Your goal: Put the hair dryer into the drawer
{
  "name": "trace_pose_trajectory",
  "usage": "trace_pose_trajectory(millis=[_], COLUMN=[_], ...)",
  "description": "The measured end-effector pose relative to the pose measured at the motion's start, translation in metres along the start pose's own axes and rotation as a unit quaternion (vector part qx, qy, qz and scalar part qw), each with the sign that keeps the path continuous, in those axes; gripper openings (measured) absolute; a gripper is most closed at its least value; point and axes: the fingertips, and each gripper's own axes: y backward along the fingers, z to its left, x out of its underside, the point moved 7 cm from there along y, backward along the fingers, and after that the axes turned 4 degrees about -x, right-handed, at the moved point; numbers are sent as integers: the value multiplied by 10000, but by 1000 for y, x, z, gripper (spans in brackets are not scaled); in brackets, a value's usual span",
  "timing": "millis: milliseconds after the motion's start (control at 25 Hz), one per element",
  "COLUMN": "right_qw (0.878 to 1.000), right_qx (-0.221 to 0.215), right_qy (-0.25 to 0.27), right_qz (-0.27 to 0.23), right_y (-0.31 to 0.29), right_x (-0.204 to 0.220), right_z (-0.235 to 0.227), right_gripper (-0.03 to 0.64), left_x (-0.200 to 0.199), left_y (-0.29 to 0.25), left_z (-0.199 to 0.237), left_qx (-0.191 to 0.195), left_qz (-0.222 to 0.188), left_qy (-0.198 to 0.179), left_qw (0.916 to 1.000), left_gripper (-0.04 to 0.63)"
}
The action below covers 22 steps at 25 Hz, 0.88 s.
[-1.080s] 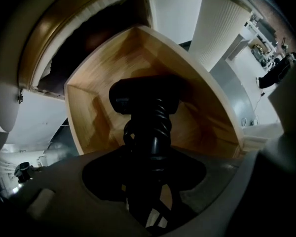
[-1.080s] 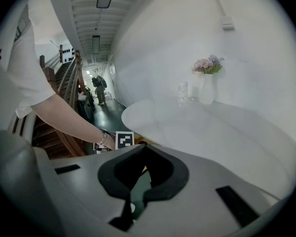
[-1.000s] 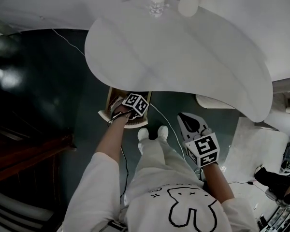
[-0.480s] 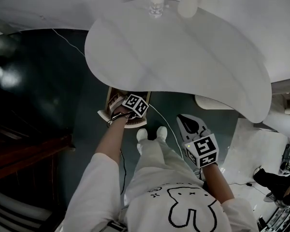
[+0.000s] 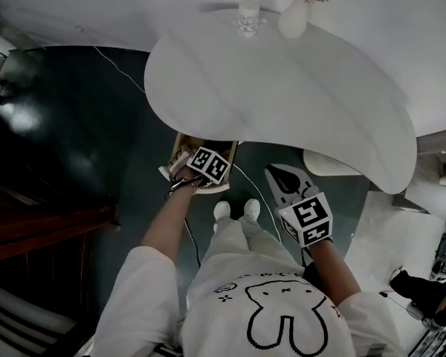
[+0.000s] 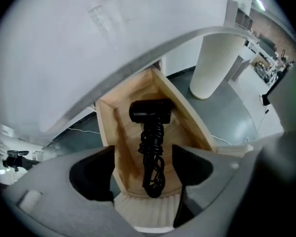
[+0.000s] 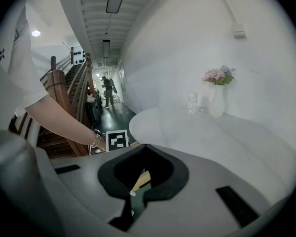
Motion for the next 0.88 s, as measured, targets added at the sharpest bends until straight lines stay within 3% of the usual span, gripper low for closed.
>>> trace_pose_trajectory(millis=[320, 560, 880], right_qw=[9987, 9962, 9909], right_qx=[123, 207, 338], right_qy=[246, 361, 655], right_qz=[-427, -765, -1129], right_y=[7, 11, 19], right_x=[-41, -67, -104], right_z=[-10, -9, -10], right_gripper=[-2, -2, -2], left_x=[7, 6, -2], left_y=[64, 104, 155], left_z=[8, 20, 55], left_qx=[295, 231, 142], left_qz=[-477, -971, -1768], left_qy=[634, 763, 1369], left_qw=[9964, 9921, 9746], left_gripper=[348, 348, 348])
